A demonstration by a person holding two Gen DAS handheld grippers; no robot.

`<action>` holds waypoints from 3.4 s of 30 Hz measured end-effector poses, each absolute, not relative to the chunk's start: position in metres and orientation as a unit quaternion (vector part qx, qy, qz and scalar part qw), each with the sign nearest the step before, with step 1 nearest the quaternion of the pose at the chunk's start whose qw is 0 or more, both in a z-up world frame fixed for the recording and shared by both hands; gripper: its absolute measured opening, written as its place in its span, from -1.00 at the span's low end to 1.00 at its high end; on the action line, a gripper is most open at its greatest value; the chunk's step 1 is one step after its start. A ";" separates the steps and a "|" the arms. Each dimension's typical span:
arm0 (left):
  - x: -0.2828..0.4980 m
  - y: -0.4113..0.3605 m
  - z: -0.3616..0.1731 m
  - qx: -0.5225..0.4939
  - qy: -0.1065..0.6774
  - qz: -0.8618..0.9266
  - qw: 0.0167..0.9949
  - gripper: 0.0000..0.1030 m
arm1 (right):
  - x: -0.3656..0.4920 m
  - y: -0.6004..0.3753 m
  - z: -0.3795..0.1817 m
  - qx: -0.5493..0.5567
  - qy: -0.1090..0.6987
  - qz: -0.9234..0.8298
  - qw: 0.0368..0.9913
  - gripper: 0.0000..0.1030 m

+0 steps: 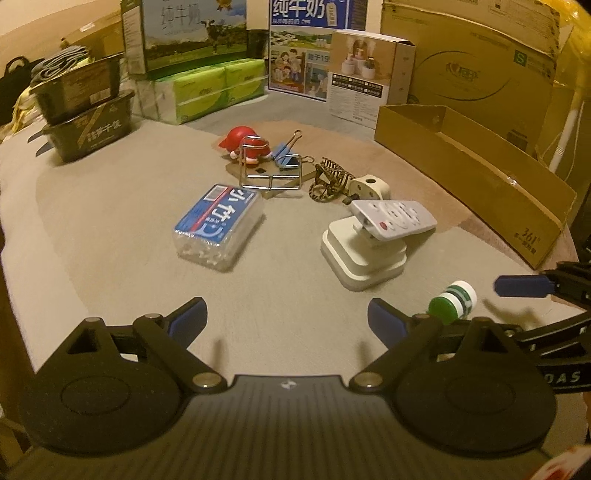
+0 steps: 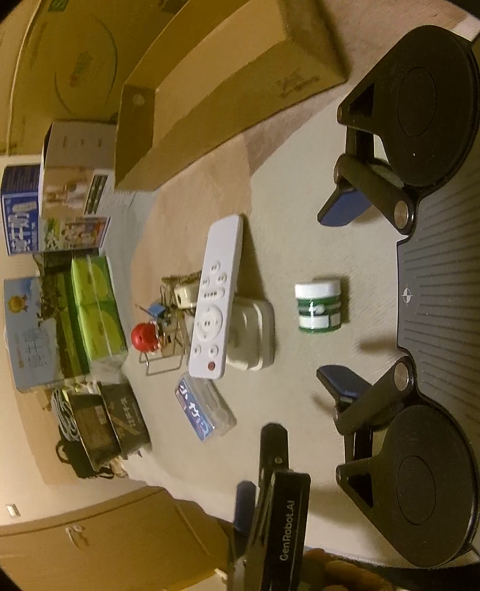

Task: Organize rigid objects
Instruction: 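Grasp the green-white pill bottle with the right gripper while the left tool approaches the white remote, then grasp the white remote with the left gripper while the right gripper holds the bottle, then carry the remote and the bottle in both grippers over the cardboard box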

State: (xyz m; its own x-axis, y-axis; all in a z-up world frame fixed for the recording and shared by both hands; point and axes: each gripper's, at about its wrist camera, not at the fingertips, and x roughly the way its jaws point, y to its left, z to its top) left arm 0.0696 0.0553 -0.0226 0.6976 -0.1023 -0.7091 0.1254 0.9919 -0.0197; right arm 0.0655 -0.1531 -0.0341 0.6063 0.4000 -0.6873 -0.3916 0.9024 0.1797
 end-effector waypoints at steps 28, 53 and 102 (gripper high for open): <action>0.101 0.006 -0.030 0.049 0.358 -0.121 0.925 0.73 | 0.081 -0.182 -0.033 -0.009 0.377 0.174 0.910 -0.38; 0.145 -0.045 -0.017 0.263 0.369 -0.265 0.851 -0.50 | 0.087 -0.208 -0.024 0.016 0.376 0.159 0.913 -0.38; 0.104 -0.078 -0.059 0.069 0.376 -0.101 0.918 -0.32 | 0.073 -0.244 -0.036 0.043 0.386 0.140 0.911 -0.38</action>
State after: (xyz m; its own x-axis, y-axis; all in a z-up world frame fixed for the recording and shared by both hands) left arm 0.1036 -0.0778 -0.0591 0.6960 -0.1347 -0.7053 0.2382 0.9699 0.0498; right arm 0.0732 -0.2440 -0.0365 0.6631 0.2874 -0.6911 -0.2215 0.9574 0.1855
